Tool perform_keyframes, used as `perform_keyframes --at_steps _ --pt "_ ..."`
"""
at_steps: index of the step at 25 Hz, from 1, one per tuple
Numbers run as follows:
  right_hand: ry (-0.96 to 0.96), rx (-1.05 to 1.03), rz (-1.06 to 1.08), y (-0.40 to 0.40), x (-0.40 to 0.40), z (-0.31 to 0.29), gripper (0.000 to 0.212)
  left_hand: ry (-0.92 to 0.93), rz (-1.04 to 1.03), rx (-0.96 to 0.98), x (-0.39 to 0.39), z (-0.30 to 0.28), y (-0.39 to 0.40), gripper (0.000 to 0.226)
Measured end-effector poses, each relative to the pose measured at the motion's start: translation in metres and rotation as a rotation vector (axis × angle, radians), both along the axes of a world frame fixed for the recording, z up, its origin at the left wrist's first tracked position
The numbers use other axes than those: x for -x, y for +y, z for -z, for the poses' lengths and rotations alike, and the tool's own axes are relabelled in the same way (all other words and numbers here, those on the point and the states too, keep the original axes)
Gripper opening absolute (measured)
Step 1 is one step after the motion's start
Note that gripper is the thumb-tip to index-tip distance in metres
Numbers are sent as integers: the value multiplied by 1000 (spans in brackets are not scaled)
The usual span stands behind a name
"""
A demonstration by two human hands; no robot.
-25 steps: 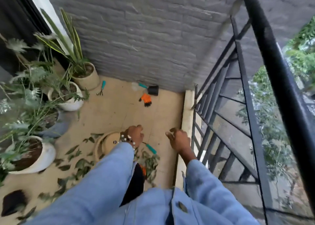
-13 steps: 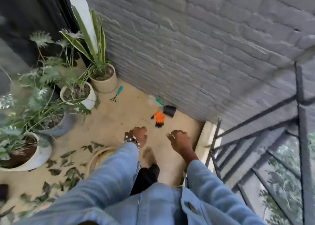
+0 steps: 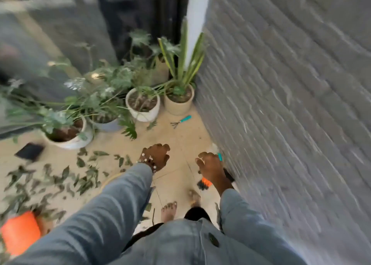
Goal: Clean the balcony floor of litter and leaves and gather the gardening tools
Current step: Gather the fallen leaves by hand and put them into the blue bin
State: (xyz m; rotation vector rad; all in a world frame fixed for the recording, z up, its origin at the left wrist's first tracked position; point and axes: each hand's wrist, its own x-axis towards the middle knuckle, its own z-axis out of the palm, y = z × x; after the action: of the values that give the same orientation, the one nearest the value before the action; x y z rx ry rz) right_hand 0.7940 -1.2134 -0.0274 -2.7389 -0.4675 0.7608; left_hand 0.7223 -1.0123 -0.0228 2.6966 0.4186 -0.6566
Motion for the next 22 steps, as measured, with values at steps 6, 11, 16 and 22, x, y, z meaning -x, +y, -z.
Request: perform_keyframes --at_steps 6,11,16,22 --pt "42 3 -441 78 -50 12 32 56 -398 -63 27 2 43 40" --pt "72 -16 -745 134 -59 26 32 4 -837 30 74 15 45 37" --pt "125 54 -978 176 -42 47 31 29 -1139 148 129 49 41 34" --pt "172 154 -1100 239 -22 105 28 23 -1472 316 149 111 67 32"
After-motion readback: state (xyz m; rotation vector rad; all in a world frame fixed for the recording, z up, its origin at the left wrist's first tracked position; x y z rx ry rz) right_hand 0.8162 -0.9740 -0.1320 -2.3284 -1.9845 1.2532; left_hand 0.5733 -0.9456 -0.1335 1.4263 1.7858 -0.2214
